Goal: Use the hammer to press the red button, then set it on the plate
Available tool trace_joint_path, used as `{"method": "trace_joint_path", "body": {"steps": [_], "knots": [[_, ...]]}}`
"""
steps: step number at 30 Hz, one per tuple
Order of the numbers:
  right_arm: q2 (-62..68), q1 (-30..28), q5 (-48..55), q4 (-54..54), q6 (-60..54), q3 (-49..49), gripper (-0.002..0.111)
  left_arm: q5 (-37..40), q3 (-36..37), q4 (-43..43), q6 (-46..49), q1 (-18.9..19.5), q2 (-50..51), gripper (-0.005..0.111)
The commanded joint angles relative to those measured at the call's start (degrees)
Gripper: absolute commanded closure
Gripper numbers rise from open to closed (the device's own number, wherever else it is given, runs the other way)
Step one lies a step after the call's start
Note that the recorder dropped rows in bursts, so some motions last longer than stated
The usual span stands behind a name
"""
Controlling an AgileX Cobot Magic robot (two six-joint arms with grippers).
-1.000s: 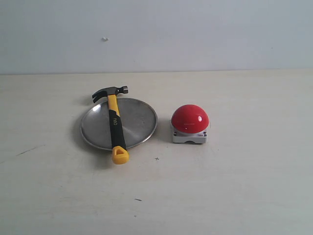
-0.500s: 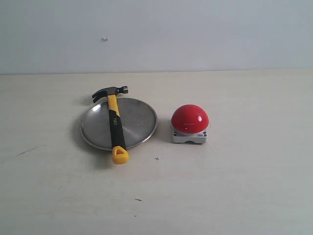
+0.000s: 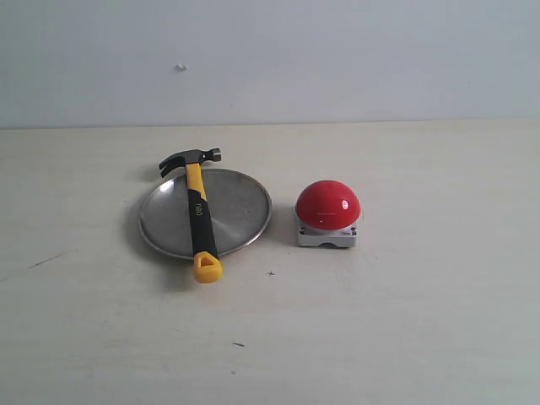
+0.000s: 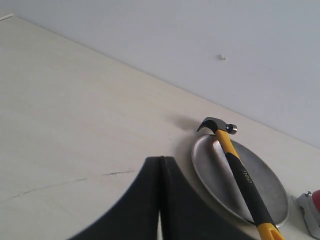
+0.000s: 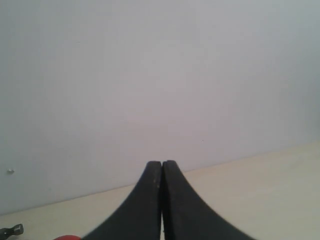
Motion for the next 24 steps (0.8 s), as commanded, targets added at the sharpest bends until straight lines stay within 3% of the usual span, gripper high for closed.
{"method": "trace_joint_path", "body": {"steps": [1, 5, 7, 12, 24], "knots": [[-0.14, -0.36, 1.46, -14.82, 10.84, 0.25, 0.108, 0.23, 0.33, -0.21, 0.39, -0.23, -0.21, 0.107], [-0.14, -0.36, 2.23, -49.76, 48.13, 0.25, 0.108, 0.23, 0.33, -0.21, 0.39, -0.23, -0.21, 0.107], [-0.14, -0.36, 3.85, -58.57, 56.74, 0.25, 0.108, 0.23, 0.33, -0.21, 0.39, -0.23, -0.21, 0.107], [-0.14, -0.36, 11.49, -60.92, 58.51, 0.25, 0.108, 0.23, 0.33, -0.21, 0.39, -0.23, -0.21, 0.107], [-0.14, -0.36, 11.9, -60.92, 58.51, 0.25, 0.108, 0.23, 0.33, -0.21, 0.39, -0.23, -0.21, 0.107]]}}
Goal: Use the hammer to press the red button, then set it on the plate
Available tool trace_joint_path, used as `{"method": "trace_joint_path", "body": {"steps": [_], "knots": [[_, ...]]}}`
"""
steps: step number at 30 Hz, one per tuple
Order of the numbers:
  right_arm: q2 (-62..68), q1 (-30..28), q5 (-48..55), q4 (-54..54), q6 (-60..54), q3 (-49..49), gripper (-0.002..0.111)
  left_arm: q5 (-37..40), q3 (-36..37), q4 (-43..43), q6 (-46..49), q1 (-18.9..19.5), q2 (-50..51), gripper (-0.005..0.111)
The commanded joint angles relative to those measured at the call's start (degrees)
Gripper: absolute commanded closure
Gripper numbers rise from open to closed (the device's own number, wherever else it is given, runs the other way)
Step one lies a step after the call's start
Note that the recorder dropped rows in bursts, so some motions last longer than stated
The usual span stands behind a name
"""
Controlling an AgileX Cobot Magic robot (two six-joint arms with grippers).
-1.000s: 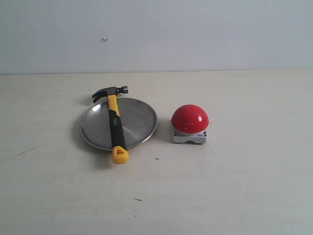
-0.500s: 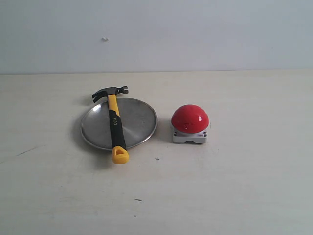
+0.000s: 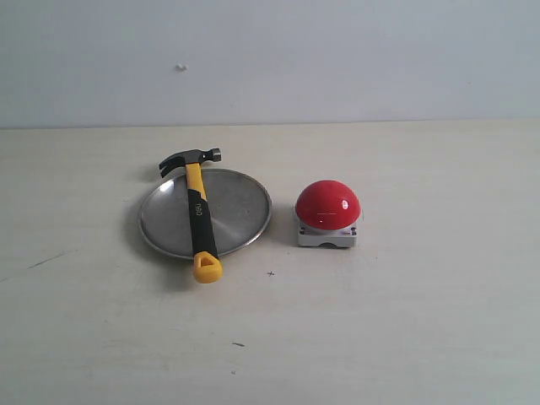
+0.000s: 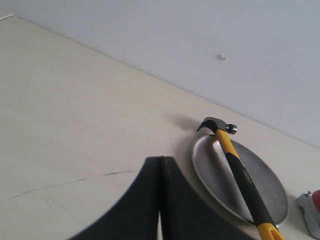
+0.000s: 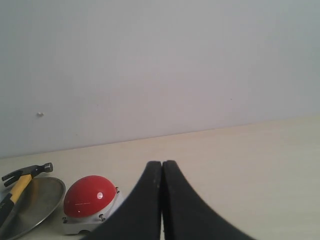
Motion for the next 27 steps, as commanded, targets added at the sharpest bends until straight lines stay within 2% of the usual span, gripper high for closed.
{"method": "trace_joint_path", "body": {"steps": [1, 6, 12, 18, 20, 22, 23, 24, 26, 27], "knots": [[-0.14, -0.36, 0.0, -0.47, 0.05, 0.25, 0.108, 0.23, 0.33, -0.21, 0.39, -0.23, -0.21, 0.107], [-0.14, -0.36, 0.0, -0.47, 0.05, 0.25, 0.108, 0.23, 0.33, -0.21, 0.39, -0.23, -0.21, 0.107], [-0.14, -0.36, 0.0, -0.47, 0.05, 0.25, 0.108, -1.33, -0.16, -2.84, -7.27, -0.23, -0.21, 0.107], [-0.14, -0.36, 0.0, -0.47, 0.05, 0.25, 0.108, -7.83, -0.16, -3.79, -8.2, -0.23, -2.99, 0.107], [-0.14, -0.36, 0.0, -0.47, 0.05, 0.25, 0.108, -7.0, 0.19, -12.32, 0.91, -0.23, -3.25, 0.107], [-0.14, -0.36, 0.0, -0.47, 0.05, 0.25, 0.108, -4.59, 0.32, -29.54, 20.74, -0.23, -3.25, 0.107], [-0.14, -0.36, 0.0, -0.47, 0.05, 0.25, 0.108, -4.0, 0.32, -41.03, 35.2, -0.23, -3.36, 0.107], [-0.14, -0.36, 0.0, -0.47, 0.05, 0.25, 0.108, -3.62, 0.32, -47.4, 43.97, -0.23, -3.76, 0.107], [-0.14, -0.36, 0.0, -0.47, 0.05, 0.25, 0.108, -3.51, 0.32, -55.19, 59.13, -0.23, -5.39, 0.107], [-0.14, -0.36, 0.0, -0.47, 0.05, 0.25, 0.108, -3.21, 0.32, -56.17, 62.59, -0.23, -6.44, 0.107]]}}
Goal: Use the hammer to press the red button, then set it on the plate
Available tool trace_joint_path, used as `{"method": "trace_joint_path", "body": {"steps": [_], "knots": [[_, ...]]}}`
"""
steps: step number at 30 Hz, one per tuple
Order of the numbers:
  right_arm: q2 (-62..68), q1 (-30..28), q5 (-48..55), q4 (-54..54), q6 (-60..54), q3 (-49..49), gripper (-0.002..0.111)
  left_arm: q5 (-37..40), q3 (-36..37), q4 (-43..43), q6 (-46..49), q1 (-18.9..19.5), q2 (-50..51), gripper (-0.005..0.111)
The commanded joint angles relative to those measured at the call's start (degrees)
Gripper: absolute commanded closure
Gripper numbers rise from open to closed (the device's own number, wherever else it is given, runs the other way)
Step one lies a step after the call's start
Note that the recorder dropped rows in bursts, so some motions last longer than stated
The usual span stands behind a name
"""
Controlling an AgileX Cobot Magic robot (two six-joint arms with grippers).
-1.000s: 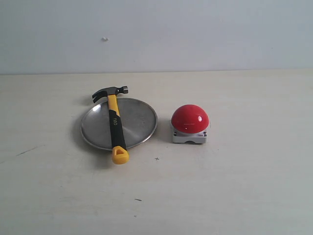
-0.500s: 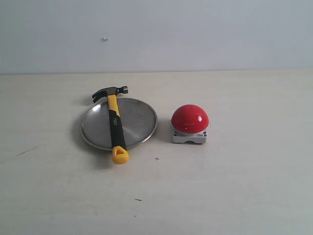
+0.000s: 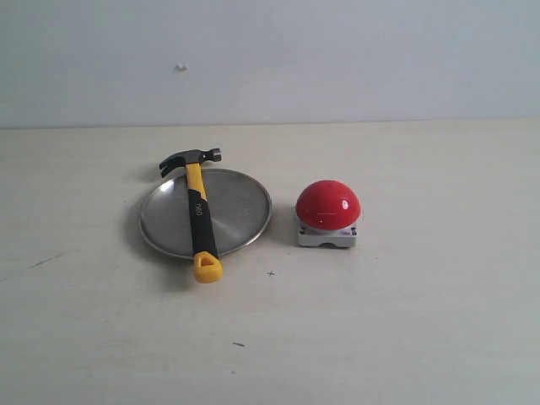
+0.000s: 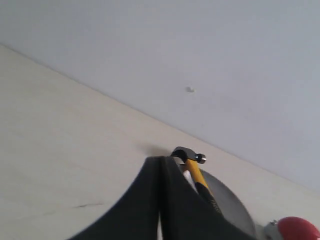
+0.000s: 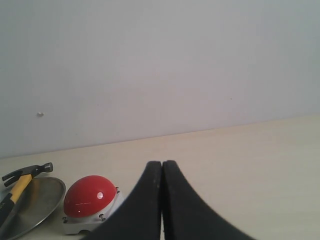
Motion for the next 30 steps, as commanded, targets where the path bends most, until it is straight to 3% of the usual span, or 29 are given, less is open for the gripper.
{"method": "trace_joint_path", "body": {"steps": [1, 9, 17, 20, 30], "knots": [[-0.14, -0.36, 0.0, -0.47, 0.05, 0.25, 0.108, 1.87, 0.32, -14.52, 25.82, -0.23, -4.09, 0.107], [-0.14, -0.36, 0.0, -0.47, 0.05, 0.25, 0.108, 8.11, 0.32, -14.2, 32.22, 0.27, -18.51, 0.107], [-0.24, -0.36, 0.01, -0.47, 0.05, 0.25, 0.108, 8.15, 3.83, -14.44, 30.48, 3.61, -18.6, 0.107], [-0.2, -0.36, 0.01, -0.47, 0.15, 0.25, 0.108, 13.0, 3.83, -13.77, 30.21, 3.61, -18.6, 0.107], [-0.2, -0.36, 0.01, -0.47, 0.15, 0.25, 0.108, 13.15, 3.83, -13.77, 30.21, 3.61, -18.6, 0.107]]}}
